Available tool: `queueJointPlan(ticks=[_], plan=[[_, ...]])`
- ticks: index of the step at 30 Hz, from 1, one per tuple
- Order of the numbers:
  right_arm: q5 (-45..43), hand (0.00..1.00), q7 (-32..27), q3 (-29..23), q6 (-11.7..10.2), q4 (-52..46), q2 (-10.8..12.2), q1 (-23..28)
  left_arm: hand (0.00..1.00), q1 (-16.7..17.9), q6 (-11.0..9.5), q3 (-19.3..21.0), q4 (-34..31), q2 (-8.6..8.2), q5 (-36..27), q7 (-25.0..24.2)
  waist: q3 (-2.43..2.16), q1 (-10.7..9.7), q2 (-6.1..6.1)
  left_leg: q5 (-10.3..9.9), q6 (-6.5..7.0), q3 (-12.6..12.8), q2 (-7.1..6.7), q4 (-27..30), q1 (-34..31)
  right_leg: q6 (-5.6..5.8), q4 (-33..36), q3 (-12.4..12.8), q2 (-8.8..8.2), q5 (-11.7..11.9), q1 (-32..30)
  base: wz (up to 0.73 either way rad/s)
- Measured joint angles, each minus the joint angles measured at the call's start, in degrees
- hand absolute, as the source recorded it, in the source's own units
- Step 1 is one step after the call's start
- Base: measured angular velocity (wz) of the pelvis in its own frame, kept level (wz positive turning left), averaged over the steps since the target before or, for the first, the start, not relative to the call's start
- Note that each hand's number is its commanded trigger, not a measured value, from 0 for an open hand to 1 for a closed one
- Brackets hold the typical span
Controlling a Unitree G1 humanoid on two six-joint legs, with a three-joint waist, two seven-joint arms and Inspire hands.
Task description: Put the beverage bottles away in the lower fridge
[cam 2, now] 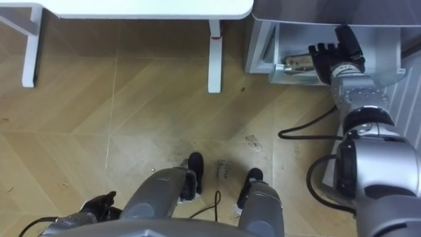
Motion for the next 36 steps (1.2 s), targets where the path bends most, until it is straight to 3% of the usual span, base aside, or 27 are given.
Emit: queueJointPlan(ticks=[8,11,13,22,26,29,36], plan=[[-7.85,0.0,3.59,-0.03,0.44,2.6,-0.83,0.7,0.0,1.48,-0.1,2.82,-0.35,0.46,0.01,0.17,-0.53,-1.64,-0.29,-0.05,-0.09,-0.98,0.04,-1.41,4.65,0.12,-2.94,-1.53,0.47,0.34,6.04,0.07],[-9.74,0.0,6.3,-0.03,0.37,2.51,-3.1,2.97,0.0,2.76,-0.5,4.94,-0.45,0.51,-0.03,0.83,-1.61,-1.61,-0.65,-0.22,-0.39,-0.9,0.71,-2.76,7.77,0.03,-6.93,-1.44,1.82,1.81,10.12,-0.09],[-10.62,0.0,6.2,-0.02,0.83,2.27,-4.35,3.52,0.0,3.15,-0.52,5.35,-0.48,0.89,-0.03,1.18,-1.95,-2.06,-0.85,-0.34,-0.59,-0.99,1.04,-2.89,8.75,-0.09,-8.34,-1.48,2.36,2.32,11.69,-0.04],[-18.69,0.0,8.48,-0.8,0.12,-4.17,-5.98,10.2,0.0,4.54,-2.05,10.06,-0.9,1.37,0.05,1.26,-2.25,-5.12,-1.18,-0.25,-0.85,-1.0,0.83,-4.98,13.23,0.09,-10.81,-2.53,2.45,2.52,16.78,0.03],[-19.79,0.0,9.3,-1.3,-0.96,-7.23,-5.97,15.02,0.0,7.49,-2.42,12.6,-3.35,1.4,0.09,2.02,-2.86,-6.18,-1.95,-0.51,-1.18,-1.24,0.74,-5.77,15.74,0.15,-12.67,-3.41,2.62,2.42,20.12,0.1],[-23.04,0.0,10.86,-1.66,-0.82,-7.94,-5.96,20.9,0.0,8.88,-2.4,14.19,-4.0,1.4,0.08,2.8,-2.88,-6.3,-2.63,-0.89,-1.41,-1.38,0.65,-6.75,18.73,0.28,-14.22,-4.29,2.69,2.25,23.56,0.1],[-26.63,0.0,11.27,-1.68,-0.93,-9.0,-5.22,31.69,0.0,13.24,-2.34,14.9,-5.54,1.13,2.58,5.25,-2.74,-6.2,-2.86,-2.0,-1.89,-1.57,0.56,-7.36,22.28,0.48,-15.63,-4.35,2.94,1.42,27.26,0.0]])
